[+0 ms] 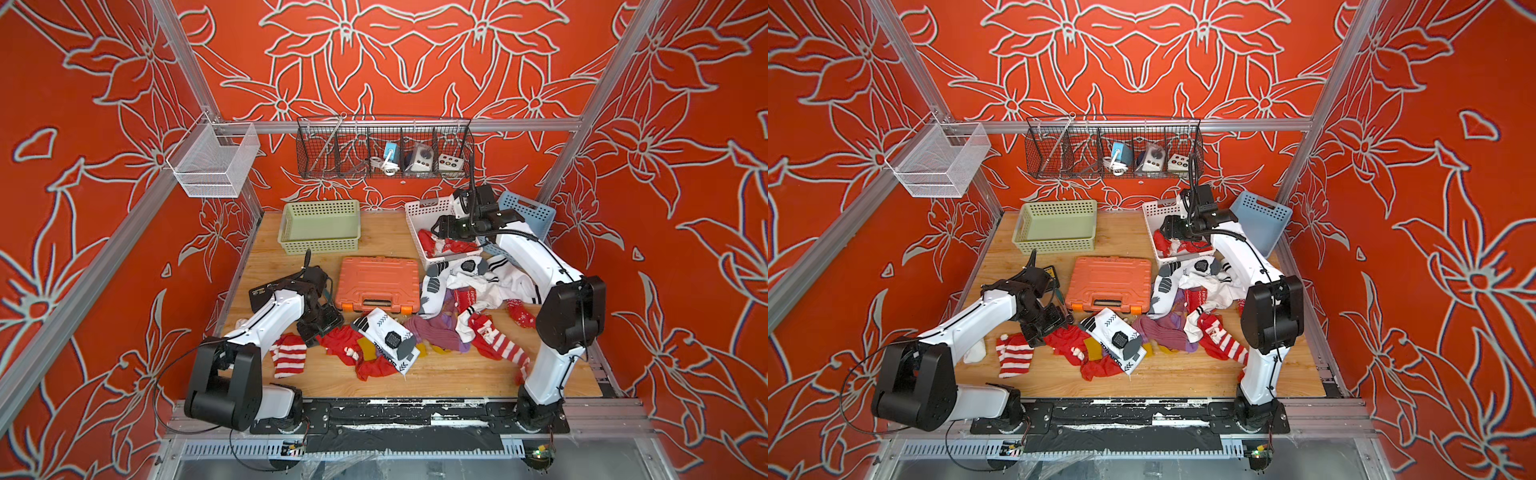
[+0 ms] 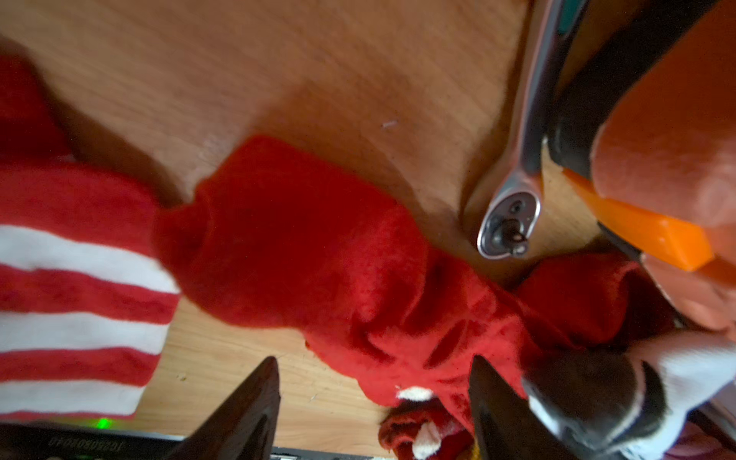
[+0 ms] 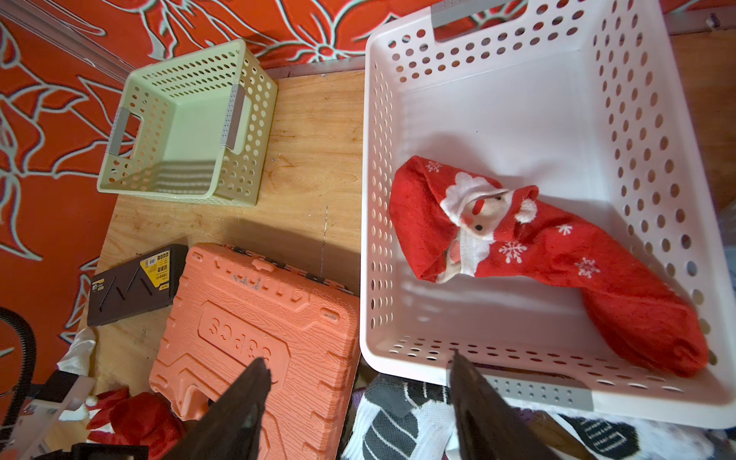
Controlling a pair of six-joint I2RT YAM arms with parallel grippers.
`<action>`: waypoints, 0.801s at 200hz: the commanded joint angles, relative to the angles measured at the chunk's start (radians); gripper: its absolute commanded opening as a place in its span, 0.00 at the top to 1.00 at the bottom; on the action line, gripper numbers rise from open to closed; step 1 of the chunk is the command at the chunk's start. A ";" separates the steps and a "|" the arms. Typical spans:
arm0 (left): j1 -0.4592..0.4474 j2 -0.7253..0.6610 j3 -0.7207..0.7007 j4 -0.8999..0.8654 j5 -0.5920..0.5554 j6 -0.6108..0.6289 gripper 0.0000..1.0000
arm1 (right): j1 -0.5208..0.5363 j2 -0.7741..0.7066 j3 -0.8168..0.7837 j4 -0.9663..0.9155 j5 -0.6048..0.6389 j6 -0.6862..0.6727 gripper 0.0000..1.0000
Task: Sort the socks into the basket by color
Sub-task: Pick up the sock from the center of the board.
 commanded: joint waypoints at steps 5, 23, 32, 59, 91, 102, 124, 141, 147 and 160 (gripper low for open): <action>0.005 0.028 -0.024 0.039 0.014 -0.018 0.40 | 0.003 -0.048 -0.009 0.003 -0.007 0.006 0.27; 0.004 0.029 -0.029 0.048 0.009 -0.023 0.57 | 0.003 -0.058 -0.013 0.003 -0.004 0.002 0.28; 0.004 0.024 -0.032 0.052 0.009 -0.023 0.69 | 0.003 -0.062 -0.014 0.005 -0.002 0.001 0.28; 0.005 0.008 -0.037 0.063 0.020 -0.017 0.89 | 0.003 -0.066 -0.016 0.011 -0.012 0.007 0.28; 0.004 -0.072 -0.029 0.065 0.024 0.001 1.00 | 0.003 -0.075 -0.017 0.013 -0.021 0.011 0.29; 0.005 -0.112 -0.020 0.054 0.015 0.007 1.00 | 0.005 -0.079 -0.017 0.014 -0.028 0.011 0.29; 0.004 -0.178 0.015 0.017 -0.001 0.031 1.00 | 0.008 -0.085 -0.022 0.014 -0.040 0.012 0.29; 0.005 -0.223 0.049 -0.009 -0.014 0.051 1.00 | 0.017 -0.085 -0.025 0.010 -0.054 0.011 0.29; 0.003 -0.237 0.061 -0.014 -0.016 0.057 1.00 | 0.022 -0.086 -0.026 0.007 -0.057 0.009 0.29; 0.003 -0.269 0.087 -0.010 -0.015 0.070 1.00 | 0.034 -0.089 -0.030 0.000 -0.065 0.006 0.29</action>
